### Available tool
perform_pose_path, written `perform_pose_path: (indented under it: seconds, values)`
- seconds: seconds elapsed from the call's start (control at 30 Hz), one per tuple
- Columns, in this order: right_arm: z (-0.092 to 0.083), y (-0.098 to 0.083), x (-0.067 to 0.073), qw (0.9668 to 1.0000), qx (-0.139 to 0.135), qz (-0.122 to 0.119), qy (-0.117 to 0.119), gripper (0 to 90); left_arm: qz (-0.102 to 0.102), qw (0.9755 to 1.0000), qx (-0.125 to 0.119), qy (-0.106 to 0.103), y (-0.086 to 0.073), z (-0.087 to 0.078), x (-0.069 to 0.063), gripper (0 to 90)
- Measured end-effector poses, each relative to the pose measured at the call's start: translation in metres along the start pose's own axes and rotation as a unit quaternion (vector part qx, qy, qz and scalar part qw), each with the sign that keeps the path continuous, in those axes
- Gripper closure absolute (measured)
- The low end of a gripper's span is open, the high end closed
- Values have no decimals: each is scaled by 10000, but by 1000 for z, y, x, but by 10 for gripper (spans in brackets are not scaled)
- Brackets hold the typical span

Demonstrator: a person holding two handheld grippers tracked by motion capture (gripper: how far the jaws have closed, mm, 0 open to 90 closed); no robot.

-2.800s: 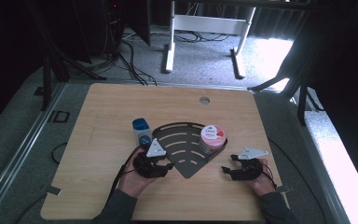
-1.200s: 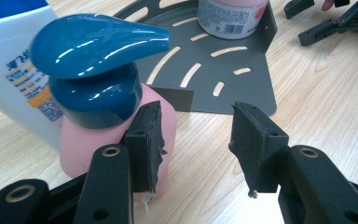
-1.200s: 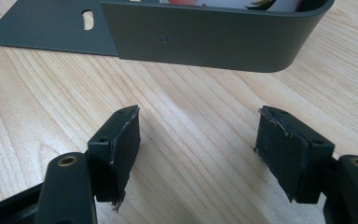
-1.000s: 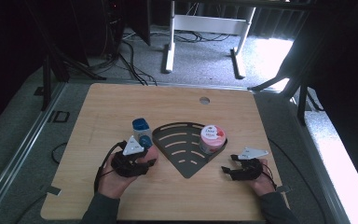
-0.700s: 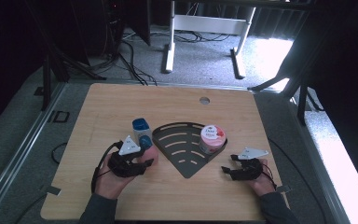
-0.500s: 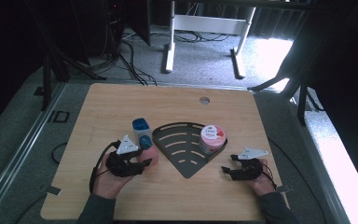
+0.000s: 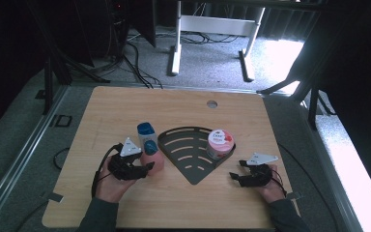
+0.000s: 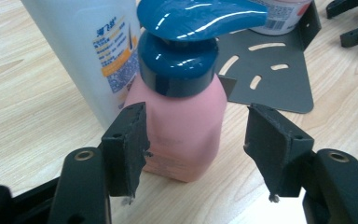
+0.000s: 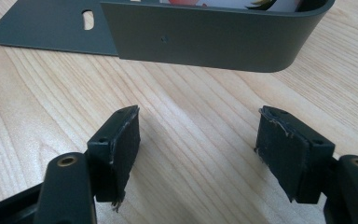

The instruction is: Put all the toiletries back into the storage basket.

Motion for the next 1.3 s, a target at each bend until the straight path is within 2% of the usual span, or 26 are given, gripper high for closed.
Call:
perform_pose_path:
  seconds: [0.1, 0.3, 0.77, 1.3]
  values:
    - [0, 0, 0, 10000, 1, -1, 1, 298, -39, 10000, -3, 32, 1, 2, 2, 376]
    - [0, 0, 0, 10000, 1, 0, 1, 298, 31, 9999, 50, 133, 4, 6, 6, 368]
    - [0, 0, 0, 10000, 1, -1, 2, 298, 82, 9997, 95, 200, 10, 12, 11, 384]
    - [0, 0, 0, 10000, 0, -1, 2, 298, 84, 9998, 20, 163, 20, 19, 11, 361]
Point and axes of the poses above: each handheld gripper's, and its own axes: z roughly forward along the jaws, y roughly out of its top, x roughly to its left, the point moved 9 cm from there along z, roughly forward along the jaws, and after that the axes turned 7 degrees about -y, right-handed, at the moved point
